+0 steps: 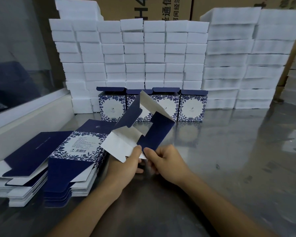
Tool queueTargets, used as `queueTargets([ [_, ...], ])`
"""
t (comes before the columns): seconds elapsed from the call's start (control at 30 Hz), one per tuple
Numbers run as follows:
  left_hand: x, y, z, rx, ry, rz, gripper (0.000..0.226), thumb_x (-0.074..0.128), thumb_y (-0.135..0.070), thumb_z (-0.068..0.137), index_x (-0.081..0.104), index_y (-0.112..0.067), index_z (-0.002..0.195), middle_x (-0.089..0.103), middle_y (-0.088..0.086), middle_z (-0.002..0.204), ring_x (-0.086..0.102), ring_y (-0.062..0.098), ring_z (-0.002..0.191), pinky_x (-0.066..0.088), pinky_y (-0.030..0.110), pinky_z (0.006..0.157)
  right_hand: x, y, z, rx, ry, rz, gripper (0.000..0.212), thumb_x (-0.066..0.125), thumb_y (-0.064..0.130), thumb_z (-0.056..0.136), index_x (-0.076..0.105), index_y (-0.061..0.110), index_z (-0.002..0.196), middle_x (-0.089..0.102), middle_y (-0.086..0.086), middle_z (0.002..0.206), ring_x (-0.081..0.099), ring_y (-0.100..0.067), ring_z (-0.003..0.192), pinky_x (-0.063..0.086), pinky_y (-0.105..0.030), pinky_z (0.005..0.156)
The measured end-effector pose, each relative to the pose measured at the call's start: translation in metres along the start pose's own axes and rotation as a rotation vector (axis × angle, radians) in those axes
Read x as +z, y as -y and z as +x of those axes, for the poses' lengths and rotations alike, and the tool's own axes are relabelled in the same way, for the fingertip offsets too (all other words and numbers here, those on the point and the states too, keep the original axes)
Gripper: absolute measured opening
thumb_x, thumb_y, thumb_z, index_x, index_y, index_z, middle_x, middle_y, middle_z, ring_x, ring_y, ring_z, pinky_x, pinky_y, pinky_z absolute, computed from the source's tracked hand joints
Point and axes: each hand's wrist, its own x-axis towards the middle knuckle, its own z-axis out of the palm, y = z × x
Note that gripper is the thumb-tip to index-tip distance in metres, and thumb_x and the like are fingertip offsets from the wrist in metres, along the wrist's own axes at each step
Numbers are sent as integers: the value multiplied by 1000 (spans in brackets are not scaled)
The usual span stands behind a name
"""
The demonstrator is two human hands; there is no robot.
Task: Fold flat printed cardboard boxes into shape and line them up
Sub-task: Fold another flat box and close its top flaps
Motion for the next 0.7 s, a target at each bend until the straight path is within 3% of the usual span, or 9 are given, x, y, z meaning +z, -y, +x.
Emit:
queueTargets([
  [0.13, -6, -1, 2, 25, -43, 58, 18, 62, -22, 87, 70, -10, 77, 70, 0, 59, 65, 12, 47, 49, 18, 42, 1, -1, 1, -15, -115, 103, 62, 61, 47, 96, 57, 6, 49, 56, -4, 44, 50, -12, 41, 44, -23, 50],
  [0.23, -11, -4, 3, 61, -45, 92, 18, 63, -17, 85, 68, -1, 79, 70, 3, 61, 63, 10, 50, 48, 17, 45, -6, 0, 5, -2, -205, 183, 60, 57, 44, 98, 58, 10, 48, 55, -4, 43, 48, -12, 40, 43, -22, 48],
  [0.3, -13, -6, 3, 115, -54, 127, 23, 63, -15, 84, 64, 9, 85, 70, 12, 71, 65, 18, 58, 48, 22, 52, -11, 0, 7, 19, -216, 232, 57, 56, 38, 100, 59, 11, 50, 55, -3, 44, 47, -12, 40, 42, -22, 47],
  [0.4, -15, -7, 1, 153, -56, 162, 25, 64, -15, 84, 62, 9, 90, 69, 17, 82, 67, 31, 73, 48, 26, 58, -14, -2, 6, 47, -179, 251, 54, 55, 29, 102, 62, 8, 53, 57, -3, 46, 48, -11, 40, 43, -19, 47],
  [0.6, -15, -10, 1, 151, -36, 153, 25, 63, -13, 83, 60, 11, 88, 68, 21, 81, 66, 33, 71, 48, 29, 61, -14, -4, 8, 63, -235, 269, 57, 62, 35, 98, 60, 15, 45, 56, -6, 45, 46, -14, 41, 41, -22, 47],
  [0.7, -16, -11, 3, 167, -59, 140, 24, 63, -8, 81, 57, 15, 84, 66, 23, 77, 60, 23, 64, 47, 31, 61, -21, -9, 11, 75, -328, 300, 59, 62, 37, 98, 57, 16, 43, 55, -4, 45, 45, -13, 42, 40, -21, 47],
])
